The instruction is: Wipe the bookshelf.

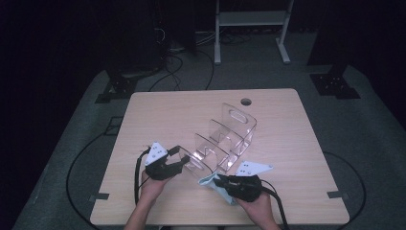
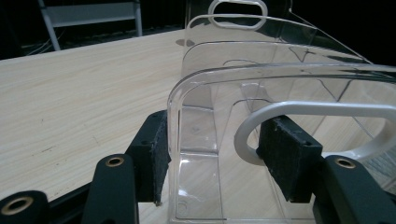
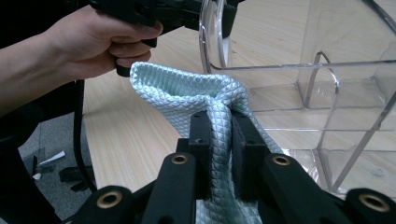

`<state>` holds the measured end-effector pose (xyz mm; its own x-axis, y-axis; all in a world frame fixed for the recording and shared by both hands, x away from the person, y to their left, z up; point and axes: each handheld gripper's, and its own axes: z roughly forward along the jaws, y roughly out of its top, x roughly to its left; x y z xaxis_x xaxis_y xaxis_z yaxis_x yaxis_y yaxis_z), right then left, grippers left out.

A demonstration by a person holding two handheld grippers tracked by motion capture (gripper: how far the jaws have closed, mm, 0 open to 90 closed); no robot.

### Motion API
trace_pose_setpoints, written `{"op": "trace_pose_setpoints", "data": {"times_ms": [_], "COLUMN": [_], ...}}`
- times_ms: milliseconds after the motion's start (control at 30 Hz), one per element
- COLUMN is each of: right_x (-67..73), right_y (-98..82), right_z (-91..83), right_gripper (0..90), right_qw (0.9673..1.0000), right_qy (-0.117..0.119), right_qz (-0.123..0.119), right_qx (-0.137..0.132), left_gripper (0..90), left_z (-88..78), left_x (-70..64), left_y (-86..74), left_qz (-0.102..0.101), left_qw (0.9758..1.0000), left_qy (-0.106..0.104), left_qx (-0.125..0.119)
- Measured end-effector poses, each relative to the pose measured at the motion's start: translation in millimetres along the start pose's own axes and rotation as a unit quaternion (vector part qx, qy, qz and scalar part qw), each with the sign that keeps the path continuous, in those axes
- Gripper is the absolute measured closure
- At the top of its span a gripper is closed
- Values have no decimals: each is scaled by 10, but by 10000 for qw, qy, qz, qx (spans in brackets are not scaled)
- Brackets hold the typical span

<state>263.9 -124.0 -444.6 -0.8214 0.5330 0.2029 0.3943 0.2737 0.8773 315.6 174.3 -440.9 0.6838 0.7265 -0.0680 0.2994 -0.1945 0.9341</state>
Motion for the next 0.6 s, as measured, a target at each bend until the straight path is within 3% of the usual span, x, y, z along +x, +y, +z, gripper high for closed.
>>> {"op": "trace_pose_setpoints", "data": {"times_ms": [600], "right_x": [-118], "right_y": [-12], "right_z": [-68], "right_gripper": [798], "right_qw": [9997], "right_qy": [-99], "right_qz": [210], "right_qx": [-76], "left_gripper": [432], "left_z": [-13], "left_x": [-19], "left_y": [-3], "left_qz": [133], "left_qw": [9998], "left_qy": [-130], "left_qx": [52]}}
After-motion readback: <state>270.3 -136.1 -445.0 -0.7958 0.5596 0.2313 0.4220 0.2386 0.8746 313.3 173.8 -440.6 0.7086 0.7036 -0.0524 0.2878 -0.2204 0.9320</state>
